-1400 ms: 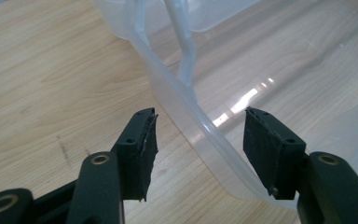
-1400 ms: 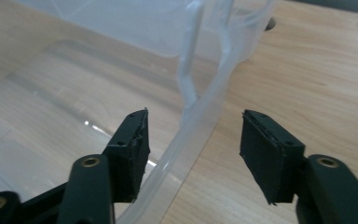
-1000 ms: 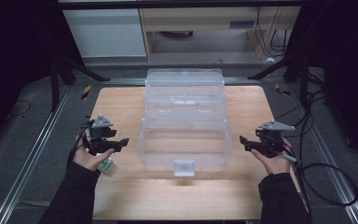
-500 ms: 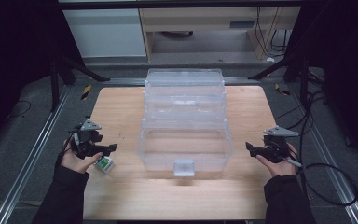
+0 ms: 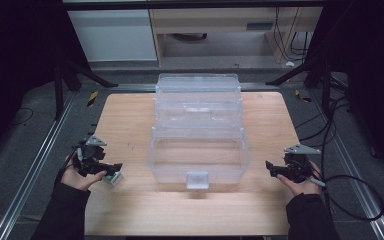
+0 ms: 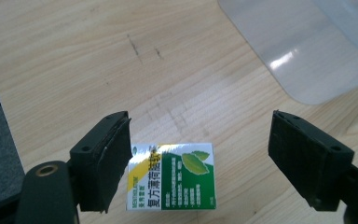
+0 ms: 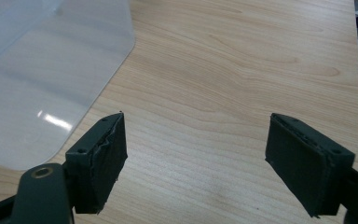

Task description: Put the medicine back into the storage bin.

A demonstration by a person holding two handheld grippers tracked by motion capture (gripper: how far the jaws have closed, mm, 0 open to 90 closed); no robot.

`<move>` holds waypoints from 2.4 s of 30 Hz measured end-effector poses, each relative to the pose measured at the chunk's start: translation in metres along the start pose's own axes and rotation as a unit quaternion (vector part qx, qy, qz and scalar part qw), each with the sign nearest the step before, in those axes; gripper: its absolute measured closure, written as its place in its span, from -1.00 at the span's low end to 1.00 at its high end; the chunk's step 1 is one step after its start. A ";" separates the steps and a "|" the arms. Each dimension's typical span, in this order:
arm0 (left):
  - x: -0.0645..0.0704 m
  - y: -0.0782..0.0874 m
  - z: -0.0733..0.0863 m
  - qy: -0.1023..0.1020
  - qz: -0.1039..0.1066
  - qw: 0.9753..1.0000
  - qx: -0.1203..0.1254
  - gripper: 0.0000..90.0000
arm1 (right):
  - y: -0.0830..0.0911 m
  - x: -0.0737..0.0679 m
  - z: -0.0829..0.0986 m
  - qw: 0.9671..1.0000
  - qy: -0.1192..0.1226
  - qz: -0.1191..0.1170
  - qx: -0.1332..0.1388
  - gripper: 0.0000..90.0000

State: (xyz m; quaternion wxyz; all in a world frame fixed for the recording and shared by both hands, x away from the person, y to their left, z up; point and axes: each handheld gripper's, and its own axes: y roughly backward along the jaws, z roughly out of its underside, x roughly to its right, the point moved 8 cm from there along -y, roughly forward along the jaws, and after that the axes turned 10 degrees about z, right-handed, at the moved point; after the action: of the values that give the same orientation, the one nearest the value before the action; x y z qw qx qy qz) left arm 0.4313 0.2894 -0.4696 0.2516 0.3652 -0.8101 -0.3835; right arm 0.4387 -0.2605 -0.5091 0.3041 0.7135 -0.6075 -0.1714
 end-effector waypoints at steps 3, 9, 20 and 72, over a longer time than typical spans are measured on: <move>-0.004 -0.002 0.003 0.004 -0.003 1.000 -0.015 -0.62 | -0.002 0.002 0.002 1.000 0.002 0.002 0.001 -0.55; -0.012 -0.010 0.013 0.010 -0.011 0.999 -0.050 -0.68 | -0.006 0.000 0.006 1.000 0.008 0.001 -0.006 -0.55; -0.016 -0.025 0.028 0.015 0.007 0.995 -0.099 -0.74 | -0.008 0.000 0.007 1.000 0.015 0.003 -0.011 -0.56; 0.001 -0.005 0.005 0.002 0.029 0.997 -0.075 -0.34 | -0.011 -0.002 0.008 1.000 0.024 0.003 -0.019 -0.56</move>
State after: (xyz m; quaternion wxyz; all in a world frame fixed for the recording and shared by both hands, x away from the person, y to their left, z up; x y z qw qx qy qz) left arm 0.4292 0.2890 -0.4767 0.2910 0.3222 -0.7886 -0.4353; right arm 0.4419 -0.2595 -0.5230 0.3327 0.7097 -0.5988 -0.1644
